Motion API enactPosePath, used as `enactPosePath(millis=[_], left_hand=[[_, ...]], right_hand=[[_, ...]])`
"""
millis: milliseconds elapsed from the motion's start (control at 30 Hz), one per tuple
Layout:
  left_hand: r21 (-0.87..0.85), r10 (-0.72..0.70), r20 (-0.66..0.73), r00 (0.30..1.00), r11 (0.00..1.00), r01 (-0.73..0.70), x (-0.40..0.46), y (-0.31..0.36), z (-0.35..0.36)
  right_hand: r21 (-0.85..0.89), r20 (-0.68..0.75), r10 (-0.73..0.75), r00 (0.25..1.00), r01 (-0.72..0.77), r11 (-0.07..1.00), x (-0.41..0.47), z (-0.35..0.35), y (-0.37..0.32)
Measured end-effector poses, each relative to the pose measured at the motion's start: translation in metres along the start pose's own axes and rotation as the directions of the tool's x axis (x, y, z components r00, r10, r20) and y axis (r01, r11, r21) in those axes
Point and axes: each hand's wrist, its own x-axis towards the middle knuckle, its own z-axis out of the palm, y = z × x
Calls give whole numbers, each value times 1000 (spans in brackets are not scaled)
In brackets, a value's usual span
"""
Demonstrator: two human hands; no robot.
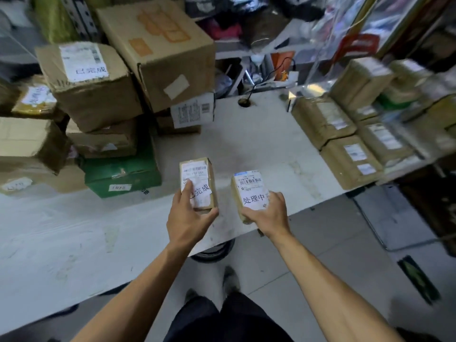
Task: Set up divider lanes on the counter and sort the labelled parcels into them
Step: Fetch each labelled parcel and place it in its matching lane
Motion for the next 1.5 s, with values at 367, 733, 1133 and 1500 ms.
enactPosePath(millis=[367,733,1133,1500], left_hand=[[-19,213,104,971,977,-212,8,123,104],[25,223,65,973,974,-225,4,240,260],[6,338,78,938,940,-340,40,332,344],[-70,386,40,922,921,-383,125,403,406]], right_hand=[[91,-203,-46,978,65,994,48,-122,52],[61,-180,-88,980,101,993,135,-252,152],[70,-195,-85,977,101,992,216,-355,186],[20,-241,-75,968,82,996,363,-415,182]])
